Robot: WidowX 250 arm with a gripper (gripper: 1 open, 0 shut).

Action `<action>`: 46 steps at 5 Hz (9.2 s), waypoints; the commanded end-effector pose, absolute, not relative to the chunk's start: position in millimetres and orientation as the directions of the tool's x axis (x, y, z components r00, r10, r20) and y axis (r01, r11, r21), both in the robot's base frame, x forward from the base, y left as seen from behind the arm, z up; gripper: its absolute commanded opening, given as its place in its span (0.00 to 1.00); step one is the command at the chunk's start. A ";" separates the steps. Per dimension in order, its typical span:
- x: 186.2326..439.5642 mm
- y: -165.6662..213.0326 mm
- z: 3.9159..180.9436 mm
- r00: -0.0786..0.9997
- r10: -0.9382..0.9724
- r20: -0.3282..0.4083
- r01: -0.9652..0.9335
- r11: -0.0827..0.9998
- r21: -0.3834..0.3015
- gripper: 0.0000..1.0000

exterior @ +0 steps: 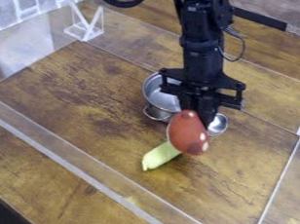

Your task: Put the mushroom in the silver pot

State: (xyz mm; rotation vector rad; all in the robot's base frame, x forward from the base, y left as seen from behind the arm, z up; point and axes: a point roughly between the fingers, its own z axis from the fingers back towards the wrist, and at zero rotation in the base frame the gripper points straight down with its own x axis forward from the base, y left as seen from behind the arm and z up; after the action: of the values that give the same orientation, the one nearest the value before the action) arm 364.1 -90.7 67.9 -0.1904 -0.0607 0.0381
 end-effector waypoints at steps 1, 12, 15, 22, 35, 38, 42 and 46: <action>374.0 -99.0 112.2 0.987 0.049 0.156 -0.014 0.975 -0.221 0.00; 369.3 -78.2 78.6 0.994 -0.034 0.101 0.054 0.978 -0.200 0.00; 365.8 -28.8 90.8 0.994 0.055 0.099 -0.034 0.979 -0.200 0.00; 394.7 -51.1 56.8 0.998 0.018 0.064 -0.004 0.977 -0.212 1.00; 351.7 -108.5 66.5 0.988 -0.132 0.085 0.146 0.969 -0.197 0.00; 335.2 -120.8 64.6 0.957 -0.284 0.068 0.292 0.937 -0.194 1.00; 332.1 -127.6 47.8 0.918 -0.395 0.025 0.390 0.892 -0.226 1.00; 331.5 -136.9 40.0 0.933 -0.358 -0.027 0.339 0.904 -0.262 1.00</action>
State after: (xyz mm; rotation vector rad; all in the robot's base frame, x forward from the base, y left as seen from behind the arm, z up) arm 331.8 -128.3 31.4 -0.2558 0.1014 -0.3223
